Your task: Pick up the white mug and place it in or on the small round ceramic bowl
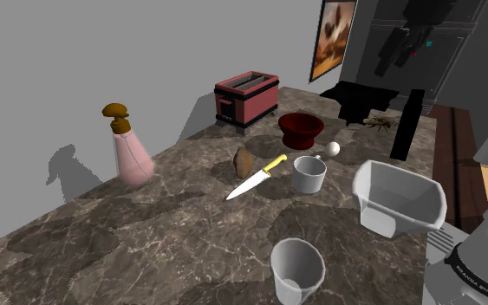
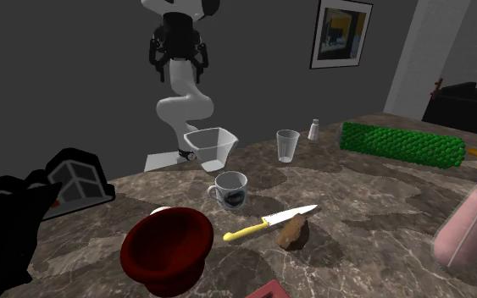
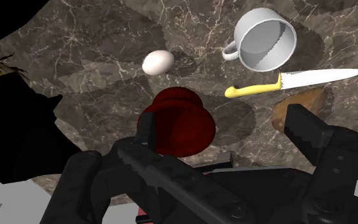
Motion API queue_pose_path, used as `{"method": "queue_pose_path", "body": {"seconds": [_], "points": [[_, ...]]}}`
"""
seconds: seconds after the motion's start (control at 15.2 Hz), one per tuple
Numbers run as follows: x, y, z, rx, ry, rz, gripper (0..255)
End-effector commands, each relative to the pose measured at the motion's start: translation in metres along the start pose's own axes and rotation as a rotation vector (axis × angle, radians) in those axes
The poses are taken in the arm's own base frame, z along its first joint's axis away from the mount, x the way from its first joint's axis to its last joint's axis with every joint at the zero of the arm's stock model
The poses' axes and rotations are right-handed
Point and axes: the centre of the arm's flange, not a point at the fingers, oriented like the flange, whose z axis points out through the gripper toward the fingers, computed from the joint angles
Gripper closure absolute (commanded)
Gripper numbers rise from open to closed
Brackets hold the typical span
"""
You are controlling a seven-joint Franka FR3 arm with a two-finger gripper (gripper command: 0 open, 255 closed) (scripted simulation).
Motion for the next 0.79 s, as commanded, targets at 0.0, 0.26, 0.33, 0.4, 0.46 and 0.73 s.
{"method": "queue_pose_path", "body": {"seconds": [0.0, 0.26, 0.33, 0.4, 0.46, 0.73], "points": [[0.0, 0.0, 0.0, 0.0, 0.0, 0.0, 0], [0.001, -0.03, 0.043, 0.001, -0.001, -0.004, 0], [0.001, -0.037, 0.054, 0.001, -0.001, -0.004, 0], [0.001, -0.045, 0.065, 0.001, -0.002, -0.005, 0], [0.001, -0.052, 0.076, 0.001, -0.002, -0.006, 0], [0.002, -0.082, 0.119, 0.002, -0.003, -0.01, 0]]}}
